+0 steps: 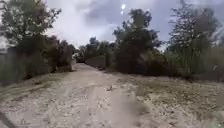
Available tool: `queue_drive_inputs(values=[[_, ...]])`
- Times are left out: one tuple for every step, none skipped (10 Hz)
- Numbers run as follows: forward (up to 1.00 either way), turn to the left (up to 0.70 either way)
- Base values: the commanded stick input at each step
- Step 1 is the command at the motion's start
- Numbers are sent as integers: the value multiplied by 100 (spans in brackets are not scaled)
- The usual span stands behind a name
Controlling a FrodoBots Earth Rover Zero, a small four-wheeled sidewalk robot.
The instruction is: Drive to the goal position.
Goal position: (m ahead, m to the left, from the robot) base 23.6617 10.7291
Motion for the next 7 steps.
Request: queue_drive_inputs(values=[[85,0],[85,9],[85,30],[85,34],[85,34],[85,34],[85,32]])
